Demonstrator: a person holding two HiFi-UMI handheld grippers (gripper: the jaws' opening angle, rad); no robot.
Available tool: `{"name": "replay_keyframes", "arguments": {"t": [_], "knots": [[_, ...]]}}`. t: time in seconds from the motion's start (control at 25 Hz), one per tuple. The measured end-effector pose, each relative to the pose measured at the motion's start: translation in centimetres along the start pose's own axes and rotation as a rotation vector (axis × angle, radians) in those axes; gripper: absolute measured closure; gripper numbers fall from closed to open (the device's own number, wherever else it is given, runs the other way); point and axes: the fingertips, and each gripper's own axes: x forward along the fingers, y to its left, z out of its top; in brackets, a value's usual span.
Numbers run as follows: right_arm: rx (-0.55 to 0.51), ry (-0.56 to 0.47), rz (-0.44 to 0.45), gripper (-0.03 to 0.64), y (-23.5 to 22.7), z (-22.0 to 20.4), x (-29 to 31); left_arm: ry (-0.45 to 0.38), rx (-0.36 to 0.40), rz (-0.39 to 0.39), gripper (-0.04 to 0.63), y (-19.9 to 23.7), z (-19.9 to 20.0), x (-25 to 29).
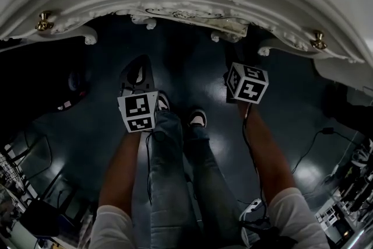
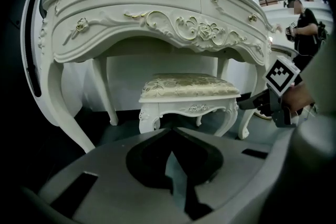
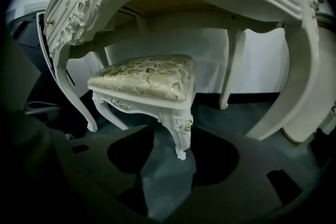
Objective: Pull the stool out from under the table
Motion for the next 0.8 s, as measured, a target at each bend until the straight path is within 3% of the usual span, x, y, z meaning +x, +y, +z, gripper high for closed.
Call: {"name": "replay_keyframes", "arguments": {"t": [0.24, 0.68, 0.8], "knots": [[-0.026, 0.055, -0.008, 0.347, -1.2, -1.3, 2.7, 0.009, -0.002, -0.007, 0.588, 0.3, -0.1, 1.0], [-0.027, 0.124, -0.021, 0.337, -1.9, -2.4, 7.4, 0.014, -0.009, 0.011, 0.588, 2.1, -0.8, 2.3], [-0.017, 0.093, 0.000, 0.337, -1.4, -2.1, 7.7, 0.014, 0.003, 0.008, 0.587, 2.5, -0.9, 2.7]]}}
